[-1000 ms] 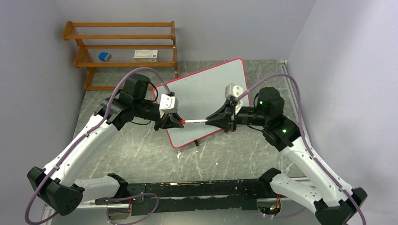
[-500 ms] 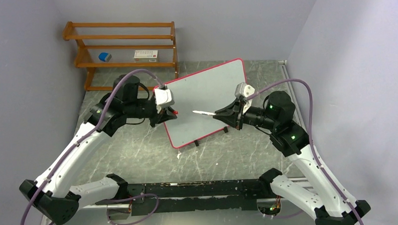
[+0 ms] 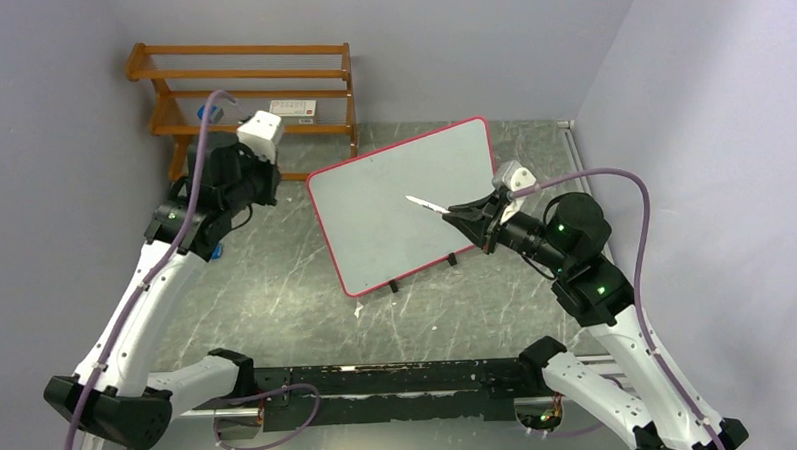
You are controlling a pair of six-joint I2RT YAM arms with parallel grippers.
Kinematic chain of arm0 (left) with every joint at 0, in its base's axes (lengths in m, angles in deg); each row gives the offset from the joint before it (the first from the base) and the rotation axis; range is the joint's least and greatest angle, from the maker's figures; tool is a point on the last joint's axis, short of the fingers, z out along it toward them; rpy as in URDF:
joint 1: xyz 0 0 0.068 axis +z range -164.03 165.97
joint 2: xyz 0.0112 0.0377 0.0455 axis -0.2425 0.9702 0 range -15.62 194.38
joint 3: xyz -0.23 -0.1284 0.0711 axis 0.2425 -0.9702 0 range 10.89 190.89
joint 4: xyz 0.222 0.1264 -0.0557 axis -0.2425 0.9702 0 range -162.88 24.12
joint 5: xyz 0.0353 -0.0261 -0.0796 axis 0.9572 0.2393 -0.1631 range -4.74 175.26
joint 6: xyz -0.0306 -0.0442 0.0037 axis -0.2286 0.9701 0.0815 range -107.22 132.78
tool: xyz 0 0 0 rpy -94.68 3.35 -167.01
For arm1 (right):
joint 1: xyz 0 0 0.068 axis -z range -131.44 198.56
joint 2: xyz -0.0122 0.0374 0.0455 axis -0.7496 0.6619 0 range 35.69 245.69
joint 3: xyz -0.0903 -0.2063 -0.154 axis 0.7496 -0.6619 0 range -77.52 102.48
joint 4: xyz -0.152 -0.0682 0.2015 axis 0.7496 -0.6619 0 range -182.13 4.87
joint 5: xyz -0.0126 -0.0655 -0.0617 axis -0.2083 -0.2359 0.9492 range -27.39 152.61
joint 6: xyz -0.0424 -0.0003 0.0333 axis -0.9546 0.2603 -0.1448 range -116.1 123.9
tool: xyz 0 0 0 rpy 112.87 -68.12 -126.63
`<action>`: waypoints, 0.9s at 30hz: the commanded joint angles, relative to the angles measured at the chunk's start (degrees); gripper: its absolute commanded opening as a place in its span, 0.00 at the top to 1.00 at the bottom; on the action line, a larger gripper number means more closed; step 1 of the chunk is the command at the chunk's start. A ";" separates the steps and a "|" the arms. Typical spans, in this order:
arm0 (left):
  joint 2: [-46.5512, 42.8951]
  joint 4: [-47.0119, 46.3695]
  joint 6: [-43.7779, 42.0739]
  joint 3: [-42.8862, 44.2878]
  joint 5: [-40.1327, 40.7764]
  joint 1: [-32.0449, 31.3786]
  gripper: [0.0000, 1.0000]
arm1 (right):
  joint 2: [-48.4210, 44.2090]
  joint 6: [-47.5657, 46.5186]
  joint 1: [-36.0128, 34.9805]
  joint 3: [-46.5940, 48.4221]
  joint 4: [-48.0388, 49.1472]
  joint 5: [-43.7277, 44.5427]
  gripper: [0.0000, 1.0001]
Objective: Write a sentence on the whiteboard
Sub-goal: Place the pen cap at the center of the board.
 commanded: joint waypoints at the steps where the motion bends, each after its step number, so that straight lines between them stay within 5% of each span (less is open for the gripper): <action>1: 1.90 -0.57 7.82 0.20 3.91 7.54 0.95 | -1.28 1.35 0.43 -1.32 2.22 2.76 1.00; 7: 8.81 -2.28 12.23 -6.18 2.14 13.98 0.95 | -2.30 1.89 0.37 -2.41 2.85 3.80 1.00; 27: 29.58 -9.03 12.57 -14.55 2.48 15.85 0.95 | -3.65 1.93 0.43 -3.95 2.67 4.90 1.00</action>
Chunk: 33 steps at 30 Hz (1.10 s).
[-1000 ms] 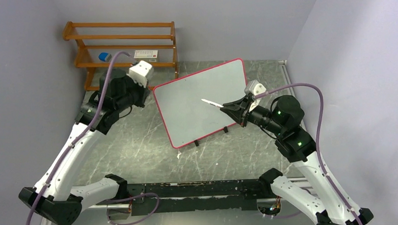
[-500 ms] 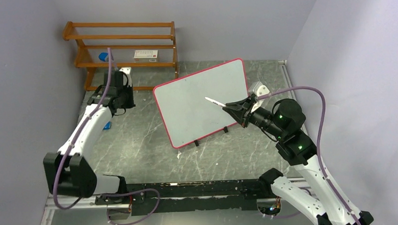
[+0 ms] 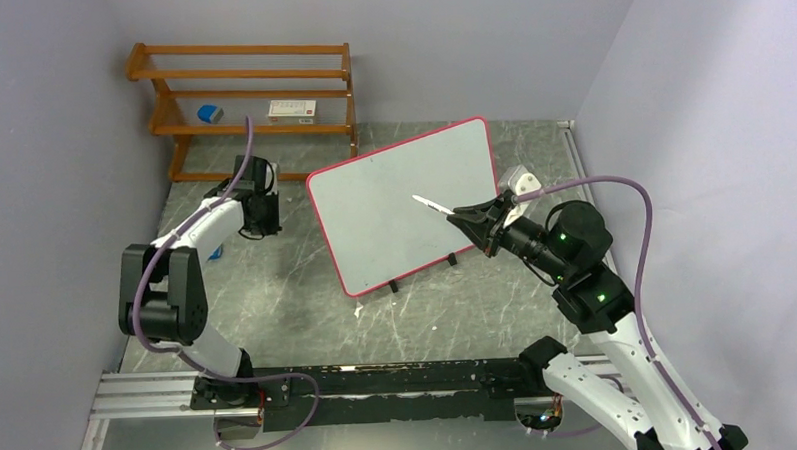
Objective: Write a sentence on the whiteboard
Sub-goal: Place the pen cap at the center of the board.
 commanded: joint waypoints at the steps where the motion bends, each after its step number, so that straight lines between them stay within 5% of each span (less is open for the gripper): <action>1: 2.13 -2.67 0.05 -1.26 0.32 1.11 0.95 | -0.38 0.14 0.29 -0.53 1.12 0.85 1.00; 15: 6.07 -2.35 -0.21 -3.40 -1.46 1.20 0.87 | 0.03 0.54 0.40 -1.49 2.56 0.51 1.00; 33: 1.13 -0.46 0.28 -3.66 -1.80 1.20 0.50 | 0.16 0.20 0.40 -0.74 1.34 1.02 1.00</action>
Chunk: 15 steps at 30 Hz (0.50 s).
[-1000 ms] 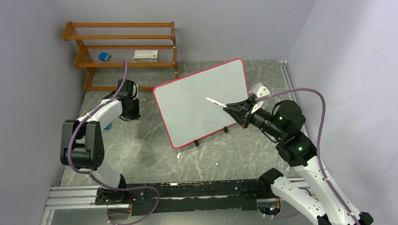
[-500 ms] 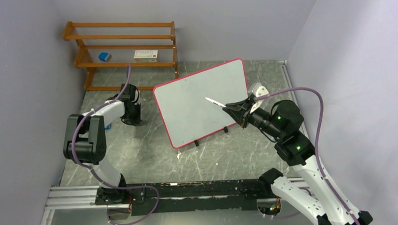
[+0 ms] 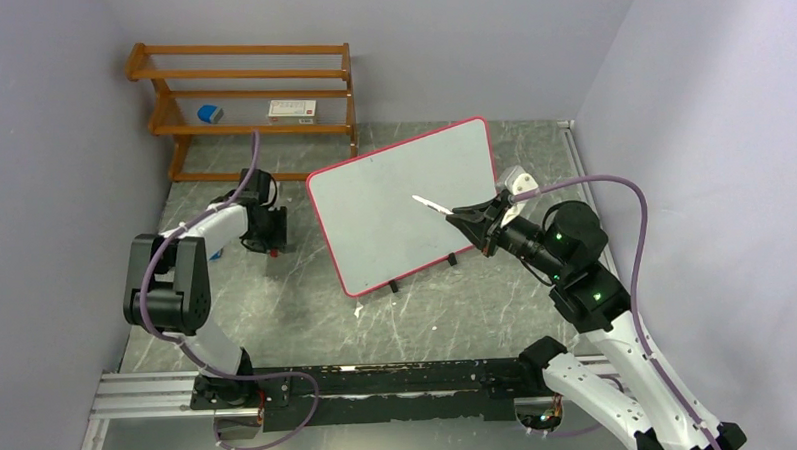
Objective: Write a sentence on the whiteboard
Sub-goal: Place the pen cap at the center of the board.
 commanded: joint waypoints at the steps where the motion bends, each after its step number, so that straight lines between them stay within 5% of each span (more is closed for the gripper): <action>1: -5.02 0.71 0.59 0.92 -0.39 0.48 0.34 | 0.16 -0.19 0.39 1.09 -0.20 0.33 1.00; 3: -7.72 0.29 0.83 1.20 -0.12 0.48 0.03 | 0.42 -0.35 0.39 1.77 -0.88 0.34 1.00; 15: -22.36 -5.10 4.55 0.62 -5.22 2.19 0.01 | 1.32 1.42 0.39 2.15 -1.04 -1.22 1.00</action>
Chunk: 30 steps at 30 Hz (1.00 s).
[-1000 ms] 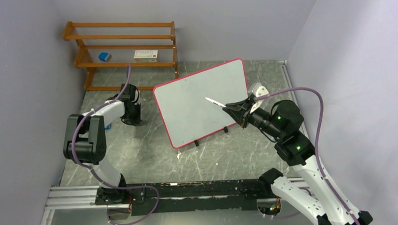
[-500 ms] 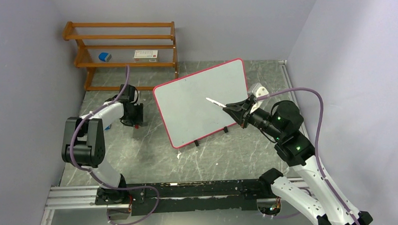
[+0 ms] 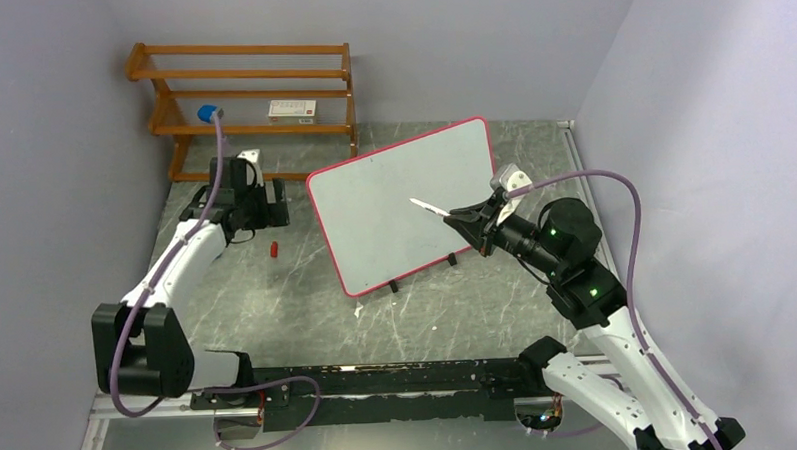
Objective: Write a sentence on the whiteboard
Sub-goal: Place the pen cap at the center of the board, then write a sentence on the whiteboard.
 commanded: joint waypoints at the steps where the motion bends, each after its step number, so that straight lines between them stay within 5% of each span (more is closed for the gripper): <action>1: -4.60 -4.48 3.05 0.78 -5.49 2.57 0.01 | 0.21 0.74 0.38 2.28 -0.20 -0.99 1.00; 9: -9.16 -12.05 8.05 1.17 -26.34 9.10 0.01 | 1.77 1.02 0.41 3.02 -0.02 -2.91 1.00; 15: -6.93 -33.27 19.47 -2.21 -52.26 12.66 0.04 | 2.21 3.33 0.34 1.32 3.41 -4.96 1.00; 23: -2.66 -53.77 31.65 -4.60 -63.68 11.17 0.12 | 3.35 3.37 0.33 1.42 3.90 -6.66 1.00; 30: 3.55 -40.70 20.41 3.02 -64.25 4.95 0.24 | 4.04 5.68 0.29 0.72 6.01 -7.88 1.00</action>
